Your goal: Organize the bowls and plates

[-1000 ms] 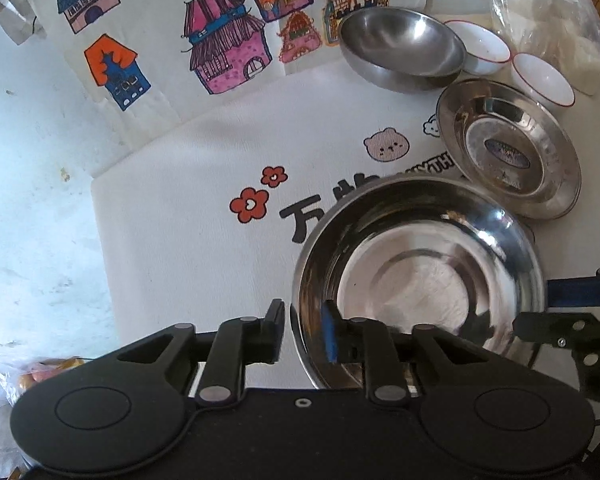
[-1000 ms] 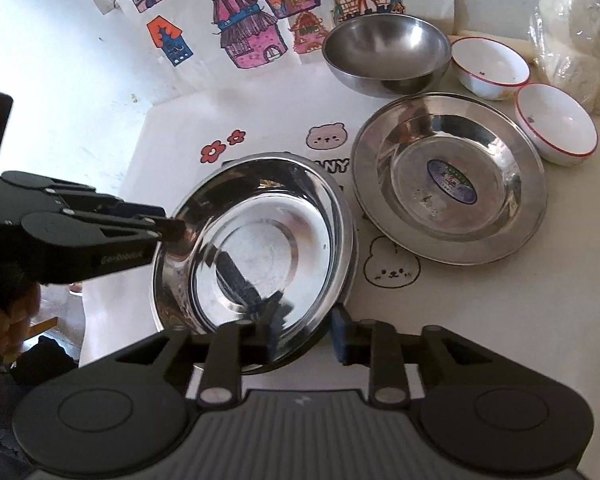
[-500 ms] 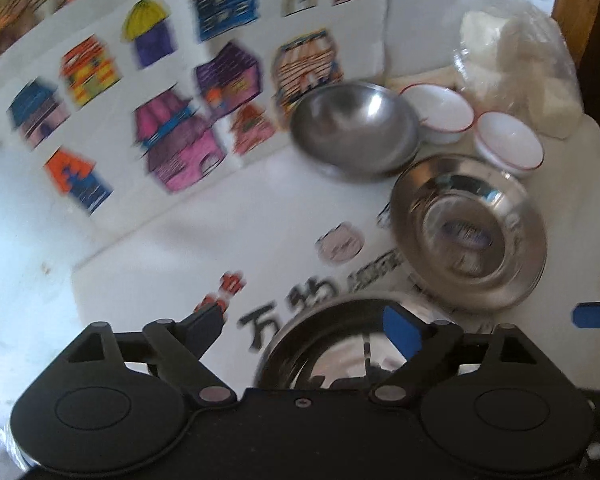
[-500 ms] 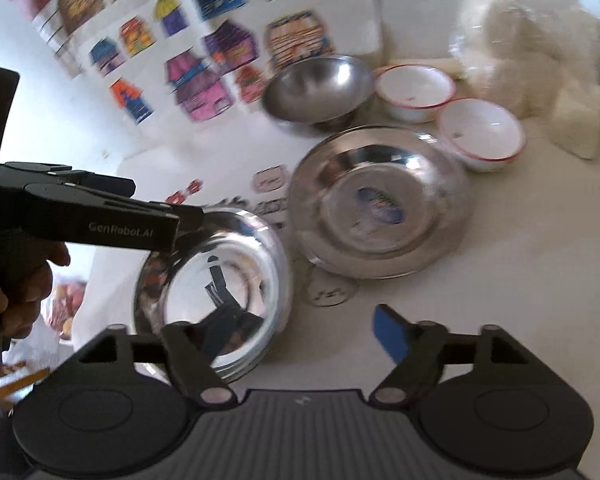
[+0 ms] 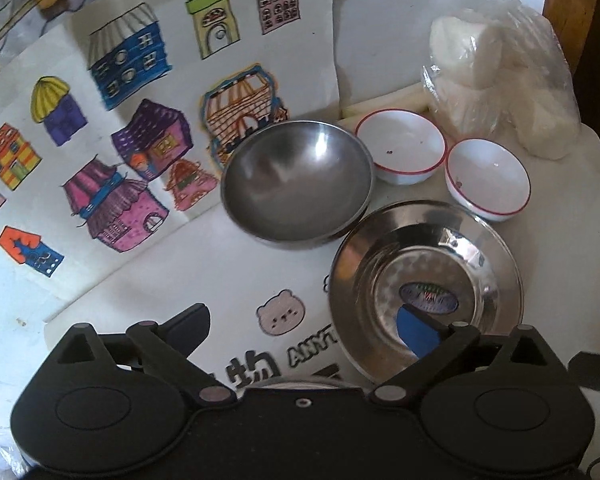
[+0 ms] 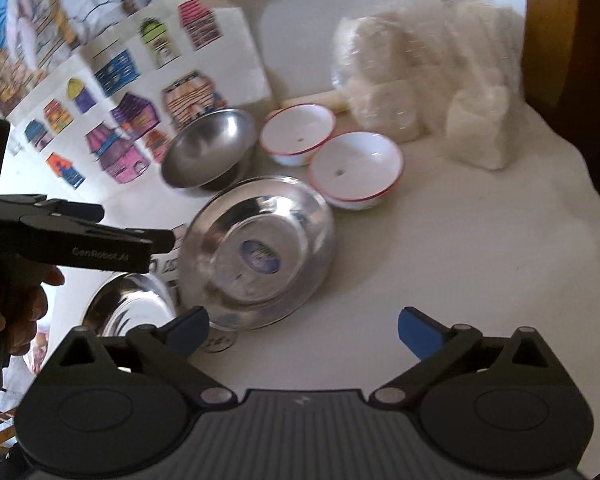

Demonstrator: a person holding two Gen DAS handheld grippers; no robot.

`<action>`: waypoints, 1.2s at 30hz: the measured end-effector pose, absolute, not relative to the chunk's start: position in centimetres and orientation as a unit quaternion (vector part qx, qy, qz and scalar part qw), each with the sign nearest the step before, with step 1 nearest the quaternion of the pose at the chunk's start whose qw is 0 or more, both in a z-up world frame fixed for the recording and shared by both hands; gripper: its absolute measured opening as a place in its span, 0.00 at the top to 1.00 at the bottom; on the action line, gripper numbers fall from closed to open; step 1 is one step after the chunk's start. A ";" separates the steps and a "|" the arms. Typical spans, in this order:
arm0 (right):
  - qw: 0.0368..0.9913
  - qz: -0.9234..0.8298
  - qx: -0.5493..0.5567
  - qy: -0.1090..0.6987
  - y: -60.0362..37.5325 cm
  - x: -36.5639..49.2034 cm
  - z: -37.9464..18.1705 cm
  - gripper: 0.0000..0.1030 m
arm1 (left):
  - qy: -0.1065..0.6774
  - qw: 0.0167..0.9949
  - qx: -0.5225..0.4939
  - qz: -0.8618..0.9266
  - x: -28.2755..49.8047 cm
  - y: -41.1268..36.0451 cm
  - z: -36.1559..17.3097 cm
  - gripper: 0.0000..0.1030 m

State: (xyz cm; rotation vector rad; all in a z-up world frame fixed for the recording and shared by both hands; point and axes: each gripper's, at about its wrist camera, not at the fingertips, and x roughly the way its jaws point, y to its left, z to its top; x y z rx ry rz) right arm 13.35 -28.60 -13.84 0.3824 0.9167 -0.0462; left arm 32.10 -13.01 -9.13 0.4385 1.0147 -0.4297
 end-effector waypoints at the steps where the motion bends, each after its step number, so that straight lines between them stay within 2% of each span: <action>1: 0.879 -0.024 0.184 0.440 -29.1 13.4 -13.9 0.00 | 0.480 0.829 0.206 -0.200 32.2 -13.3 -9.3 0.03; 13: 0.868 -0.003 0.182 0.462 -32.0 15.6 -15.8 0.00 | 0.516 0.811 0.222 -0.163 34.5 -15.7 -12.4 0.01; 36: 0.861 0.056 0.159 0.480 -31.2 21.3 -18.2 0.00 | 0.551 0.797 0.203 -0.141 37.4 -15.0 -15.5 0.01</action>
